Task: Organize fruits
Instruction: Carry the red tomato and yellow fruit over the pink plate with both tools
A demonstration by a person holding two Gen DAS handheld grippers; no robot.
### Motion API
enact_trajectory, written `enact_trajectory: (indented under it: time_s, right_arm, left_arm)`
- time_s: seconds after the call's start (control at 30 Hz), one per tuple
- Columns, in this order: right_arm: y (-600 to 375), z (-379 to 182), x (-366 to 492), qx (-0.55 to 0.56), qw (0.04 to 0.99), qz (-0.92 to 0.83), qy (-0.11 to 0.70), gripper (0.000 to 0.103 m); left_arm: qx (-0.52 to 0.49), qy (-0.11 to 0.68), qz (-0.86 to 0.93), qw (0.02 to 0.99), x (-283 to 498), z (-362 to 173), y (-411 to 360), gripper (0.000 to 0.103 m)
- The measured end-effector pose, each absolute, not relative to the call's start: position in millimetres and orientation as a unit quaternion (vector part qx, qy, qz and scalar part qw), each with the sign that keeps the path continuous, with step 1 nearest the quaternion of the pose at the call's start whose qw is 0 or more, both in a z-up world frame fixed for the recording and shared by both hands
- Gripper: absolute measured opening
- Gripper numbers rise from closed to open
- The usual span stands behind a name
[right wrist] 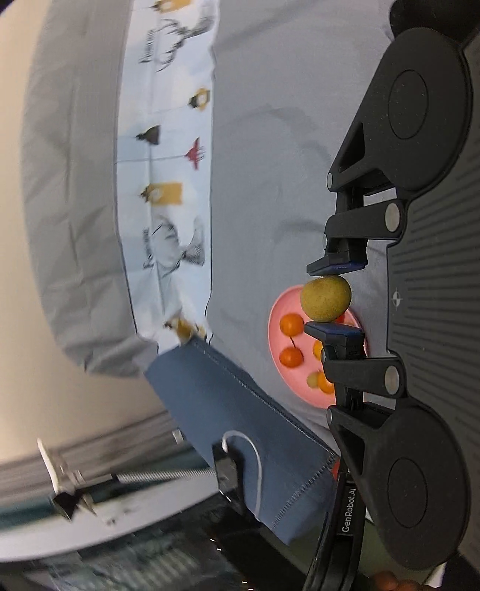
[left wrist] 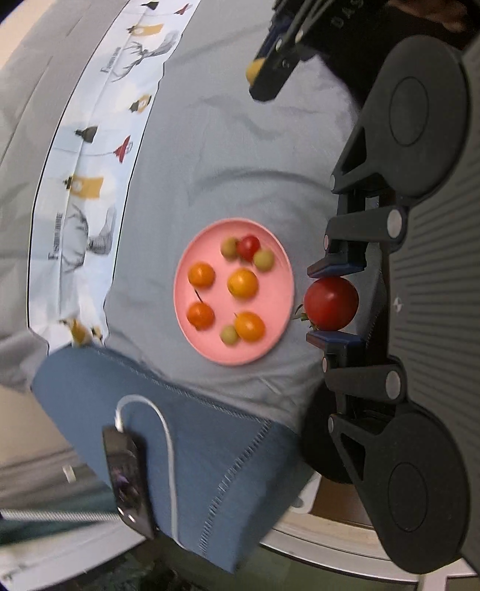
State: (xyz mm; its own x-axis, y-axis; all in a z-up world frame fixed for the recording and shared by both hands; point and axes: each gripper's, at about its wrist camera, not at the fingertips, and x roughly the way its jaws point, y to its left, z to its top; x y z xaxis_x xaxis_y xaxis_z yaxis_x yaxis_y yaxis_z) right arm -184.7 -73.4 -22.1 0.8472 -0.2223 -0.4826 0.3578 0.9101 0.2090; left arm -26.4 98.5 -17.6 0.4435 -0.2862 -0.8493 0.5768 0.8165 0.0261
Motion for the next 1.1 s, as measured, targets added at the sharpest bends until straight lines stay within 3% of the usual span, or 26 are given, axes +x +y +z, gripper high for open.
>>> enact_trajectory:
  time_s: [1.1]
  right_arm:
    - [-45, -24, -172, 0.085, 0.945, -0.16, 0.272, 0.028]
  left_arm:
    - [0.108, 0.467, -0.271, 0.835, -12, -27, 123, 0.034]
